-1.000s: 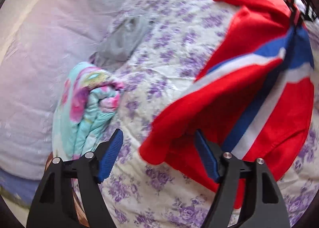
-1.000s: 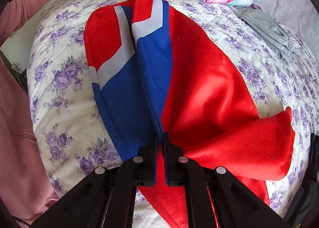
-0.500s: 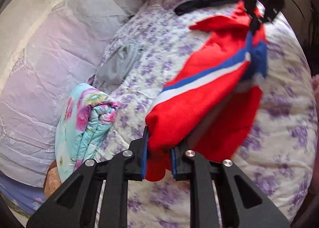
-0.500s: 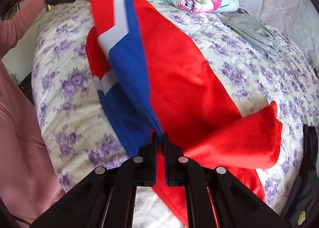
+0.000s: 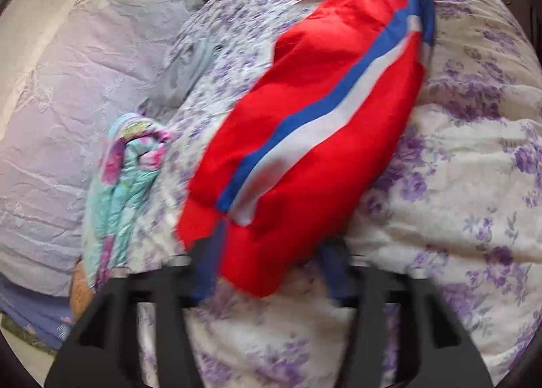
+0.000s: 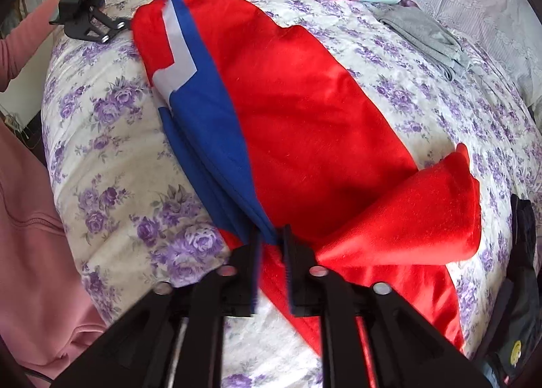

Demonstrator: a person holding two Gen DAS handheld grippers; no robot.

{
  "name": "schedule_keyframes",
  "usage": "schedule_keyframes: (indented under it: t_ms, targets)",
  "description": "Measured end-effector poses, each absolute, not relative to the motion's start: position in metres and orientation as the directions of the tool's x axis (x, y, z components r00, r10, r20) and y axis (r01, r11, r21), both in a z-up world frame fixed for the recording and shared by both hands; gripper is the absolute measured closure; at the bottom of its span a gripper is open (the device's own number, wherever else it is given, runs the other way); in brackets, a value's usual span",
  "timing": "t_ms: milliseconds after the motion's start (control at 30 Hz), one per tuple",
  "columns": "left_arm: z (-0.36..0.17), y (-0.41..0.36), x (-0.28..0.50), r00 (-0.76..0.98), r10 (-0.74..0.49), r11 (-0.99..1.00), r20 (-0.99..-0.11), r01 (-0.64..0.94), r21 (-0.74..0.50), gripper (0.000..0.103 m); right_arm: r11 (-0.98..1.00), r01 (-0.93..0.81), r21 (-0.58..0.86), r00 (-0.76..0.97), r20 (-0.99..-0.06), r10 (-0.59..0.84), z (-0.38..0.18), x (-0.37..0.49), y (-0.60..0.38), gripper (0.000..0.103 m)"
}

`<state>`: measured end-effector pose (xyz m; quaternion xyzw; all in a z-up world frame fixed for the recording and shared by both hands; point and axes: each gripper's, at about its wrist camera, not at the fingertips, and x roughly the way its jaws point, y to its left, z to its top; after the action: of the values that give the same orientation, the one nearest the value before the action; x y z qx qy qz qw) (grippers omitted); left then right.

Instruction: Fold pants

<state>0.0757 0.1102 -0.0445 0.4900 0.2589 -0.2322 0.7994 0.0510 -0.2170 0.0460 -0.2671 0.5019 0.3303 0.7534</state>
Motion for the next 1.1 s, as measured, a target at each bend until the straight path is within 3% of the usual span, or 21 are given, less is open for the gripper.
schedule_keyframes:
  t_ms: [33,67,200,300,400,500,533,567,667,933,1100]
  targets:
    - [-0.037,0.115,0.072,0.78,-0.106,0.413,-0.617,0.599,0.687,0.01,0.651,-0.759,-0.031,0.263,-0.929,0.262,0.051,0.05,-0.221,0.069]
    - [-0.03,0.12,0.068,0.788,-0.109,0.413,-0.606,0.591,0.693,0.01,0.661,-0.75,0.003,0.257,-0.92,0.295,0.057,0.049,-0.226,0.059]
    - [0.013,0.133,0.057,0.786,-0.15,0.494,-0.6,0.585,0.643,0.01,0.758,-0.647,0.082,0.35,-0.851,0.391,0.093,0.053,-0.256,0.046]
    - [0.047,0.111,0.058,0.76,-0.271,0.593,-0.591,0.616,0.519,0.01,0.881,-0.472,0.037,0.506,-0.807,0.304,0.115,0.082,-0.278,0.035]
    - [0.051,0.064,0.065,0.686,-0.39,0.594,-0.615,0.697,0.401,0.01,0.966,-0.254,0.045,0.556,-0.811,0.184,0.119,0.132,-0.292,0.035]
    - [0.024,0.002,0.089,0.52,-0.415,0.57,-0.746,0.788,0.233,0.01,0.991,-0.094,0.098,0.499,-0.857,0.132,0.103,0.17,-0.296,0.035]
    - [0.007,-0.019,0.106,0.44,-0.384,0.584,-0.812,0.797,0.156,0.011,0.99,-0.058,0.128,0.464,-0.875,0.14,0.093,0.183,-0.295,0.041]
    - [-0.006,-0.03,0.117,0.386,-0.369,0.597,-0.846,0.796,0.102,0.017,0.99,-0.033,0.137,0.436,-0.889,0.138,0.085,0.194,-0.293,0.054]
    - [-0.045,-0.046,0.146,0.262,-0.342,0.638,-0.902,0.77,-0.019,0.026,0.994,0.031,0.104,0.354,-0.931,0.086,0.061,0.215,-0.288,0.067]
    - [-0.055,-0.035,0.154,0.243,-0.449,0.652,-0.86,0.748,-0.129,0.025,0.977,0.068,-0.202,0.235,-0.948,-0.213,0.02,0.259,-0.276,0.065]
    - [-0.051,-0.021,0.155,0.244,-0.47,0.646,-0.848,0.75,-0.141,0.025,0.96,0.054,-0.275,0.172,-0.944,-0.28,0.007,0.269,-0.275,0.067]
